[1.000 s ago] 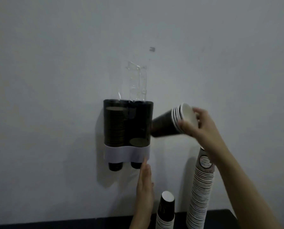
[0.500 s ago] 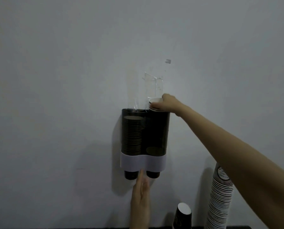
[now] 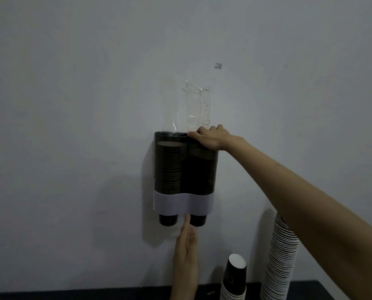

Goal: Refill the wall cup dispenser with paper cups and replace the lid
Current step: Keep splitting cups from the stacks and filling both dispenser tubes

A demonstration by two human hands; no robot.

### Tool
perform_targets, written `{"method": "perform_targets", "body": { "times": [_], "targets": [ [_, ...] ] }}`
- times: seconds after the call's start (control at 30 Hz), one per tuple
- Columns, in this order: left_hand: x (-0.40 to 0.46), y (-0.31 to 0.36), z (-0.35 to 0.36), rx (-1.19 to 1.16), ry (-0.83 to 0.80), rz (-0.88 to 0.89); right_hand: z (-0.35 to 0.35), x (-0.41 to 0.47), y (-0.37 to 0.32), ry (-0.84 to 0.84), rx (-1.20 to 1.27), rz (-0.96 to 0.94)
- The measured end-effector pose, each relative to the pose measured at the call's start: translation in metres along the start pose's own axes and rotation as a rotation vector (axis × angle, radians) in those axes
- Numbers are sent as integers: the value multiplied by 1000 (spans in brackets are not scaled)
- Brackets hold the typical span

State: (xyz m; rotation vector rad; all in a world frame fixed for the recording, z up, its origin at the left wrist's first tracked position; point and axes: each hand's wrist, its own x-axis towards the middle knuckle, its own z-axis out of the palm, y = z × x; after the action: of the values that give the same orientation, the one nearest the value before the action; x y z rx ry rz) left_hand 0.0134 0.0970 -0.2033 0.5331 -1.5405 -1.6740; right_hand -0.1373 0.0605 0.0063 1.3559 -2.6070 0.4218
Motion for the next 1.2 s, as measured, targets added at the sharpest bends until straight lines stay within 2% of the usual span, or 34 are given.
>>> {"method": "perform_targets", "body": {
  "times": [0.33,0.47,0.6,0.8,1.03,1.2],
  "targets": [
    [1,-11,4,40,-20,-31,-4,-3,-5,-47,10,-12],
    [4,-19,4,49,18,-43,-12,1,-17,-189,111,-34],
    [3,-18,5,47,22,-67,-17,2,-30,-321,52,-19],
    [1,-18,4,64,30,-61,-21,4,-38,-358,25,74],
    [1,-25,3,46,30,-52,-24,13,-34,-406,74,29],
    [6,-36,4,32,8,-72,-25,10,-39,-365,40,112]
  ]
}}
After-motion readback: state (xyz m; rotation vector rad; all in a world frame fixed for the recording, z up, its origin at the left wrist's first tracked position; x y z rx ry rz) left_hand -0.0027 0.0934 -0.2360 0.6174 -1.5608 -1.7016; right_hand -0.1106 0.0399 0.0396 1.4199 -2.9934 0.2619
